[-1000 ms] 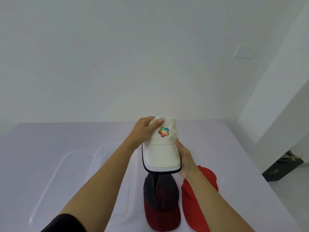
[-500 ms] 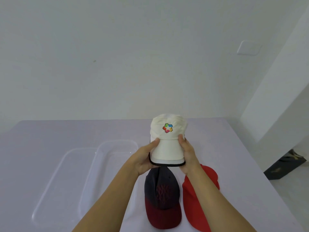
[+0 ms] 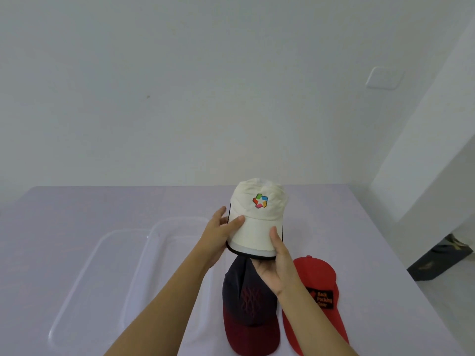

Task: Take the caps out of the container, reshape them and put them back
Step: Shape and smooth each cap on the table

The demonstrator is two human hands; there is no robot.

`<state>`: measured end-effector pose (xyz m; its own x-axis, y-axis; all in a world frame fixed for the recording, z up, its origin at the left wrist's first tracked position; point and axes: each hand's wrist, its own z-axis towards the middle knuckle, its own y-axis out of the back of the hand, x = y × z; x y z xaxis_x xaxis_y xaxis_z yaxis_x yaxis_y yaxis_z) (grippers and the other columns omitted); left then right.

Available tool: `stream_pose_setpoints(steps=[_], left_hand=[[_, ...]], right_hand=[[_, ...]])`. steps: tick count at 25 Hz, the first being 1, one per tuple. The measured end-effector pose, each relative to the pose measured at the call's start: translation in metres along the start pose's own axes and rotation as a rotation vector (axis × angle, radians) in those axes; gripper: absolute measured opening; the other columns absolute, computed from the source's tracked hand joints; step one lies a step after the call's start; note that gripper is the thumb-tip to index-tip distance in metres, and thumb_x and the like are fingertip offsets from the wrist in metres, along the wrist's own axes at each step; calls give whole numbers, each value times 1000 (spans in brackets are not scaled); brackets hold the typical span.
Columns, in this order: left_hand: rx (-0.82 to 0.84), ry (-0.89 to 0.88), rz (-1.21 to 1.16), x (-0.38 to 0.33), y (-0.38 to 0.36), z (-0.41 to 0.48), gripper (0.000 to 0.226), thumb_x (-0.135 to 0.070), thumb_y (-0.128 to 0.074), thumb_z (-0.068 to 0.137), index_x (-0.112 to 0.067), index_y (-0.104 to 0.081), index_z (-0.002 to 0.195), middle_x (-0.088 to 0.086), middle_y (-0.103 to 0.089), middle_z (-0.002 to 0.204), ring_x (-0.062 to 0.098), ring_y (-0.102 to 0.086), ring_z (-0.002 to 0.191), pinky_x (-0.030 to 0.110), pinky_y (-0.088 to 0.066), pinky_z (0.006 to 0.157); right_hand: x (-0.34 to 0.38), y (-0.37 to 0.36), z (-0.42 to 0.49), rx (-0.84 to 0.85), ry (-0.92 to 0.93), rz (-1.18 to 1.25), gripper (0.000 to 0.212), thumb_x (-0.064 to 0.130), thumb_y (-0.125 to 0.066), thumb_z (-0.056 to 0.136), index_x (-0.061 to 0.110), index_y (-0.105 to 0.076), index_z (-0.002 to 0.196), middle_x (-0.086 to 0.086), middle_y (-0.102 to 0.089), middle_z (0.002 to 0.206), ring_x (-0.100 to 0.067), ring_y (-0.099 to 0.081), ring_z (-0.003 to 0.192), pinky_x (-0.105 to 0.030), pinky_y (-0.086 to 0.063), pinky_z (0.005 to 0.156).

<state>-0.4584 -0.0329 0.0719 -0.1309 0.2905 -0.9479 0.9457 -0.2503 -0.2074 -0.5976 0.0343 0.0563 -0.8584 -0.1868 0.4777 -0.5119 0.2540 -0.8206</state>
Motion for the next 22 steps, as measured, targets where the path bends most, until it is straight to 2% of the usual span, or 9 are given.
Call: stream_pose_setpoints(steps=[2,5,8,10,12,15,17,19,22], left_hand=[[-96,-150,214,-11,5,4,78,-28,-69,84,-25,-24,147,-8,-40,141,12,-43,128,33,-38,104],[44,-287,340,-32,18,8,62,-31,-66,86,-31,-36,140,-14,-44,140,4,-42,128,28,-33,106],[159,-314,439,-50,32,12,40,-40,-68,75,-31,-59,113,-7,-65,115,13,-60,108,34,-49,95],[157,-314,462,-58,36,13,28,-36,-72,72,-24,-62,95,-6,-67,96,13,-63,91,29,-53,82],[161,-306,392,-63,37,13,25,-29,-75,67,-18,-58,83,-5,-64,84,13,-60,81,24,-50,71],[209,-309,302,-68,37,12,31,-22,-75,70,-17,-57,95,-1,-67,85,15,-63,83,22,-51,73],[212,-306,438,-73,36,11,31,-23,-72,81,-23,-55,107,-1,-68,83,14,-64,80,22,-51,74],[183,-326,604,-77,36,11,18,-28,-69,85,-23,-61,100,-4,-67,80,12,-61,76,24,-48,72],[158,-316,629,-79,37,10,10,-26,-64,88,-16,-66,88,-1,-66,87,12,-59,82,29,-45,78]], right_hand=[[-1,2,-3,-24,-13,13,67,33,-73,71,9,-52,130,-16,-64,123,-28,-64,109,-37,-59,78],[-2,-1,-4,-9,-27,-23,77,37,-83,61,10,-55,127,-15,-63,124,-29,-64,109,-38,-59,78],[-2,-5,-6,0,-20,-18,66,35,-73,71,10,-54,129,-15,-64,122,-29,-67,104,-36,-61,70],[-4,-10,-7,17,-15,-7,68,34,-80,64,10,-57,124,-15,-66,119,-28,-69,99,-34,-60,64],[-5,-13,-7,21,-12,-8,56,31,-74,70,11,-59,120,-14,-69,113,-26,-70,95,-33,-60,63],[-3,-13,-8,1,-7,-16,38,28,-58,80,12,-61,115,-11,-72,107,-24,-71,92,-33,-61,64],[-2,-9,-9,-14,-1,-31,40,27,-59,81,12,-60,118,-12,-71,111,-26,-70,95,-35,-61,67],[-3,-7,-10,-28,-8,-62,41,27,-59,82,13,-59,120,-12,-70,112,-26,-70,97,-36,-61,69],[-5,-9,-9,-26,-10,-97,42,29,-60,81,15,-59,120,-11,-70,112,-26,-69,97,-35,-60,67]])
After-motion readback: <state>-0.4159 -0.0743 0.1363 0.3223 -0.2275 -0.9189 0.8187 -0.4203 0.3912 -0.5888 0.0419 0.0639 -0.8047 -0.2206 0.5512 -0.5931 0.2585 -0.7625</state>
